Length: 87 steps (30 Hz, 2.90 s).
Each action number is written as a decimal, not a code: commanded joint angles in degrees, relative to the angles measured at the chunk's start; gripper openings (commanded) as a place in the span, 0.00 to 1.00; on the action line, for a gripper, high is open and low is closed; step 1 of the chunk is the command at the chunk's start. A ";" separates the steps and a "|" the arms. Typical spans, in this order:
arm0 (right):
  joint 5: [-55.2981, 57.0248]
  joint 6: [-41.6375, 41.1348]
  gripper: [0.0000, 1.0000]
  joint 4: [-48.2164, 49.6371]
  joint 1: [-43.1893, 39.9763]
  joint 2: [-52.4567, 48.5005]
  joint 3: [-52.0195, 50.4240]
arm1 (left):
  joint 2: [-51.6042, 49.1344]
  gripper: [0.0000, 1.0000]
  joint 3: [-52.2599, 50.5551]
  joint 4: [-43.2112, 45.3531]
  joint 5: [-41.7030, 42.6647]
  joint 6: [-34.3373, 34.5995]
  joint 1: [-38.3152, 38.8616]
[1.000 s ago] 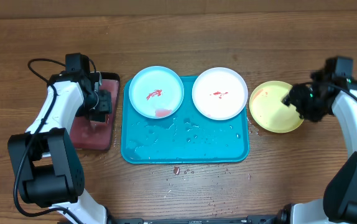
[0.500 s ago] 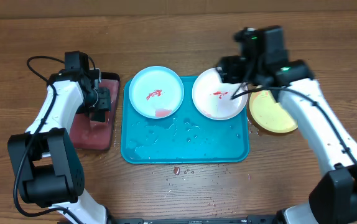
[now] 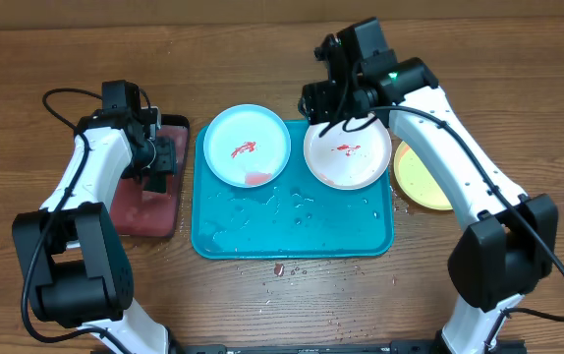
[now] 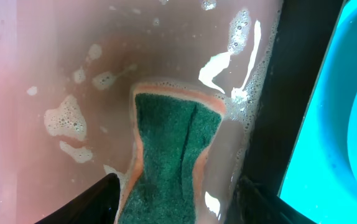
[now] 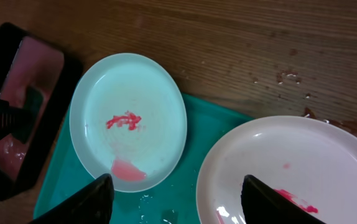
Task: Clean dirty plates on tray and stack at the side
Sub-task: 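Move right gripper to the white plate and grasp its rim, then lift the sponge out of the soapy water with the left gripper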
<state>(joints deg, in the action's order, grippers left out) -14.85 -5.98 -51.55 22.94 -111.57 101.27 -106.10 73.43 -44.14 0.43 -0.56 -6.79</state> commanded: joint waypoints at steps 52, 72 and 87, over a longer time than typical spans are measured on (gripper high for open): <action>1.27 -9.25 0.09 -6.21 8.17 -18.43 0.94 | 1.11 0.62 -0.68 -1.09 1.05 0.76 0.07; 1.27 -9.25 0.09 -6.25 8.17 -18.45 0.94 | 1.11 0.40 -7.61 10.54 -0.83 0.55 0.44; 1.27 -9.25 0.09 -6.25 8.17 -18.43 0.94 | 0.07 0.04 -12.44 12.41 -0.76 2.32 0.44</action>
<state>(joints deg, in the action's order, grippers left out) -14.17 -15.00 -57.89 30.96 -129.54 101.62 -106.04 64.07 -31.51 -0.08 0.30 -6.74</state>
